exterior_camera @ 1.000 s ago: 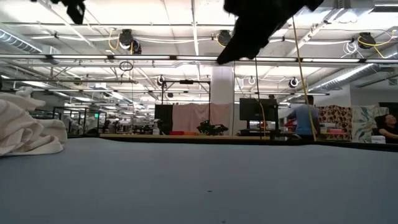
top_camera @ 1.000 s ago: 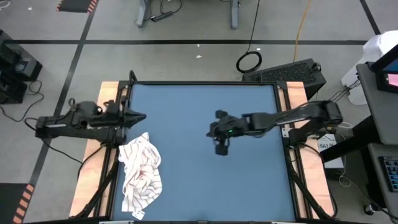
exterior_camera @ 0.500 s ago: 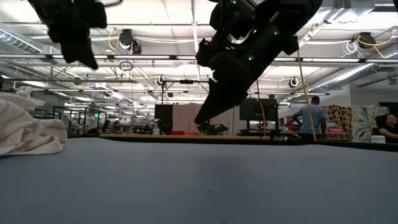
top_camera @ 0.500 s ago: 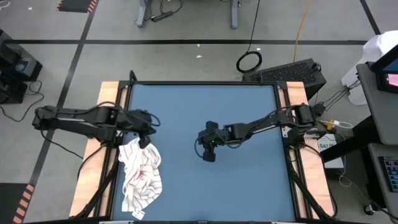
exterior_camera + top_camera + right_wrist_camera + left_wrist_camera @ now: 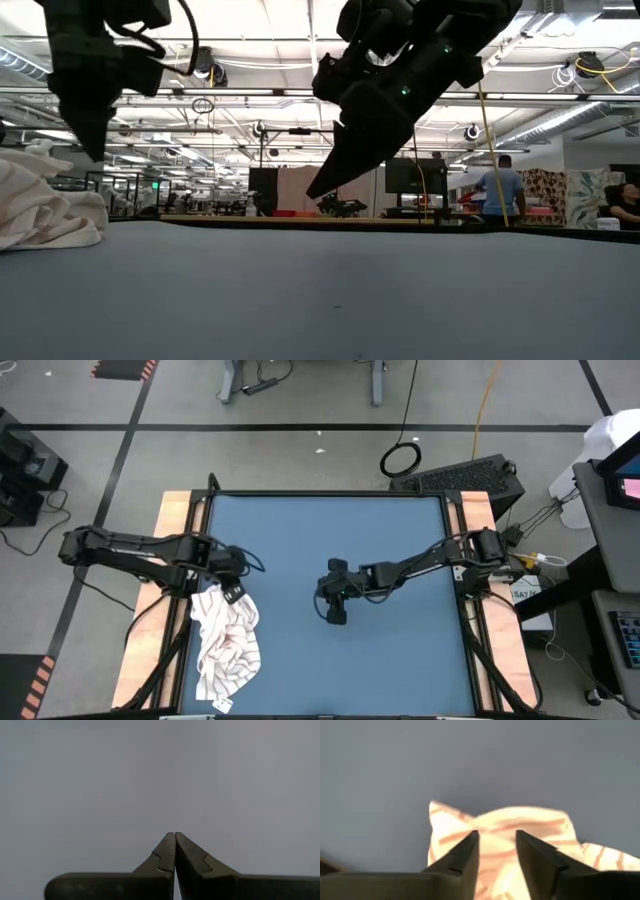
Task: Roll towel
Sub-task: Fold the white towel
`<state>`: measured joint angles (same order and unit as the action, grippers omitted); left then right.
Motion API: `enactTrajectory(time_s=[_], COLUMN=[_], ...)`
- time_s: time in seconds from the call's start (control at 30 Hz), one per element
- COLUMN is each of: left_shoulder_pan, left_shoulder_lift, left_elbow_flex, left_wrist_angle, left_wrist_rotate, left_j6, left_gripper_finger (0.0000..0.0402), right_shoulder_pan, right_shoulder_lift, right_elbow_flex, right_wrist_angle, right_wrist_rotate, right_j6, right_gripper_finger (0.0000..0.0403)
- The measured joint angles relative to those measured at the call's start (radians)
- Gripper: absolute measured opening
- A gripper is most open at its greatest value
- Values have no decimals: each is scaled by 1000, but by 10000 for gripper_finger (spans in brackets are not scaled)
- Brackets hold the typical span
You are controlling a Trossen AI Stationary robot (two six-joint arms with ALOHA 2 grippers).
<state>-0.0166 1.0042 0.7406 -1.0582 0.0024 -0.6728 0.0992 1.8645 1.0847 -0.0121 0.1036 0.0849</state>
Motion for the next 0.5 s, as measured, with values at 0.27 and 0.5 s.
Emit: enactTrajectory(time_s=[0.27, 0.5], left_shoulder_pan=[-12, -37], left_shoulder_lift=[-8, -9], left_elbow_flex=[1, 6], left_wrist_angle=[-26, -88], left_wrist_rotate=[123, 78], left_j6=[-32, 129], left_gripper_finger=[202, 203], right_shoulder_pan=[22, 62], right_shoulder_lift=[0, 26], right_elbow_flex=[0, 0], right_wrist_angle=[12, 91], right_wrist_rotate=[0, 0], right_j6=[0, 0], right_gripper_finger=[0, 0])
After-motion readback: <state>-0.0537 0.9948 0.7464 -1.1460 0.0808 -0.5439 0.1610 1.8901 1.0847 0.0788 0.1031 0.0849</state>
